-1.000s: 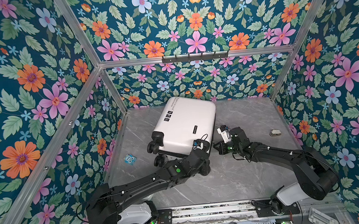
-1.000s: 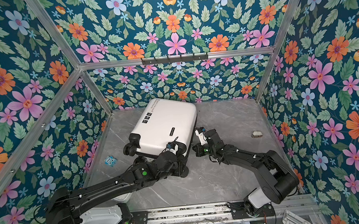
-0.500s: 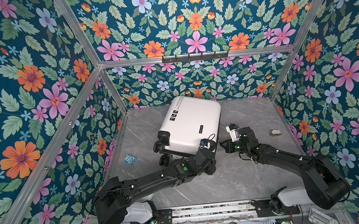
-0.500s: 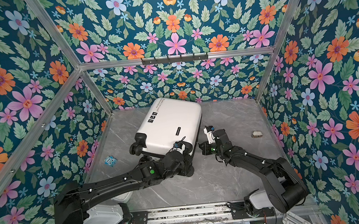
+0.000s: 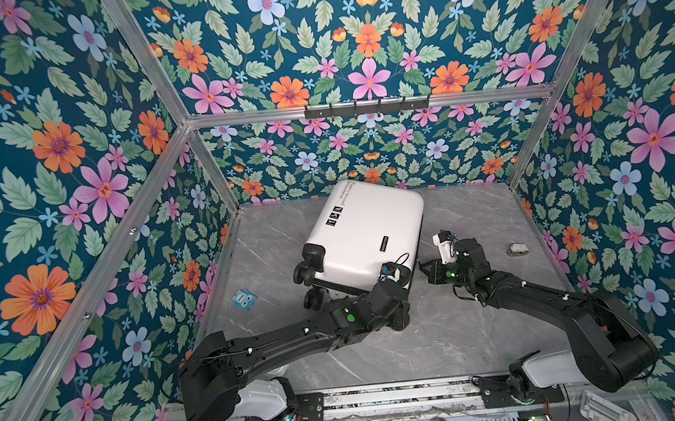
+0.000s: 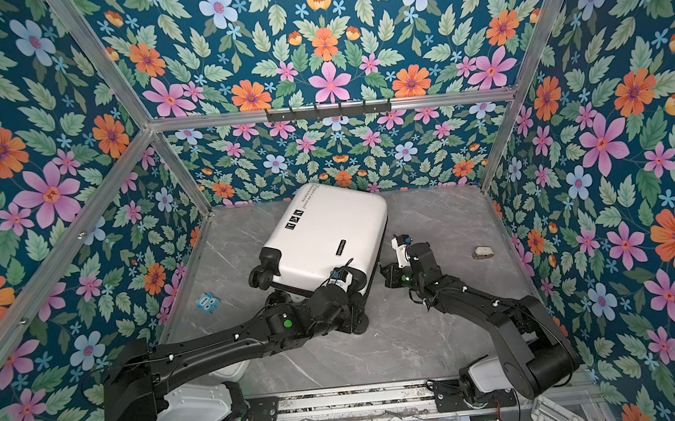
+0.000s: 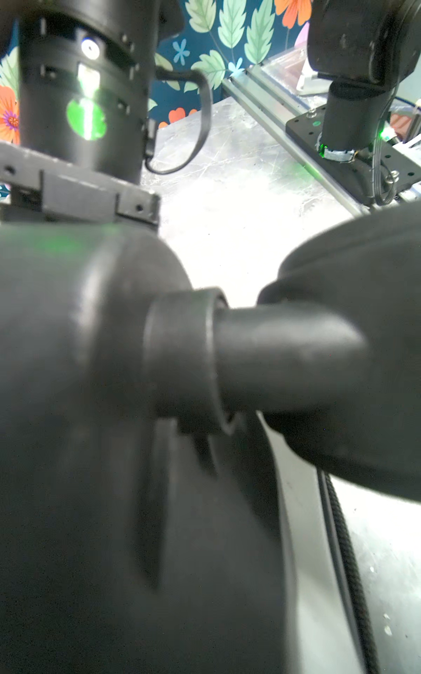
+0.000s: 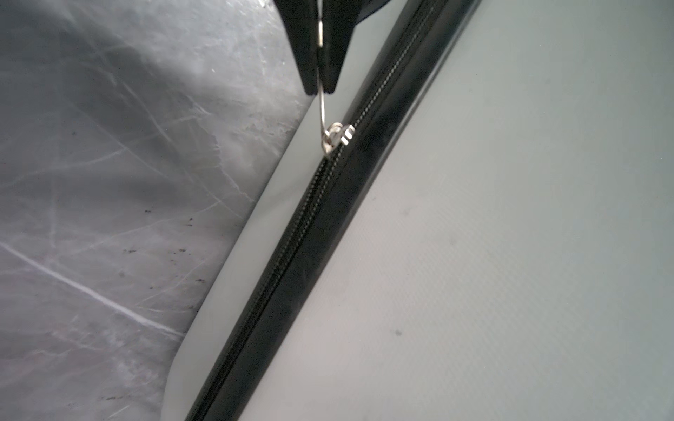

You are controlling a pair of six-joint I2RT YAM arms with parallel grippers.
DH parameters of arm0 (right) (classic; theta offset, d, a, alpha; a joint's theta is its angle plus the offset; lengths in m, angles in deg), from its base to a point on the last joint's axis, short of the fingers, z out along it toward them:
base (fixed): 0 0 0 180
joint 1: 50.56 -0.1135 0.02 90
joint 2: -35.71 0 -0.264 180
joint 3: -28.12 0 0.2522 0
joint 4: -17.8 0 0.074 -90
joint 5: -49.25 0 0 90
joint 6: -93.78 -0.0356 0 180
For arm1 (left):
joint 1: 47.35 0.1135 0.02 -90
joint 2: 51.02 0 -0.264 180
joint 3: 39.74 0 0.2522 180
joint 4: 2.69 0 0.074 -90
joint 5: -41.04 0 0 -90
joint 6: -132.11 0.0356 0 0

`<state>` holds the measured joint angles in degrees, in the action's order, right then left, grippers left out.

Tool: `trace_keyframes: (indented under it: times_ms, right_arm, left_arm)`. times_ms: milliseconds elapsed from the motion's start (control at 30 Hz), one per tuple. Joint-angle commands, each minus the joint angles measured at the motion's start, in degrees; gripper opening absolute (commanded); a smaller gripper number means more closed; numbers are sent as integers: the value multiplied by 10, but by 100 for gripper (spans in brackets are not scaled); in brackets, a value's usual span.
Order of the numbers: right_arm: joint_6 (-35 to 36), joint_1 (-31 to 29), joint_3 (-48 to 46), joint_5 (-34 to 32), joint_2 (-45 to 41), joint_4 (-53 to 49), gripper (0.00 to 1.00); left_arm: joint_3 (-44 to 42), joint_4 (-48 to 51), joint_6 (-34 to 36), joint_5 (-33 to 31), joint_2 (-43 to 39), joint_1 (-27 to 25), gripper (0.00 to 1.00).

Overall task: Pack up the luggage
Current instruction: 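Pull the zipper along the suitcase edge away from the robot with the right gripper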

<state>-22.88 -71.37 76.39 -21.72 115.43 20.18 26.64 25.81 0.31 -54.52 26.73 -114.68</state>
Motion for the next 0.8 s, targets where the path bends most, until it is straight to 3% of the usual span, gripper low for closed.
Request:
trace_keyframes:
  times_ms: [0,767]
  right_arm:
    - [-20,6,3,-73,4,-22,0]
    - [-62,92,5,-69,18,-8,0]
  left_arm:
    - [6,2,18,14,-6,-4,0]
    - [34,-8,38,42,35,-27,0]
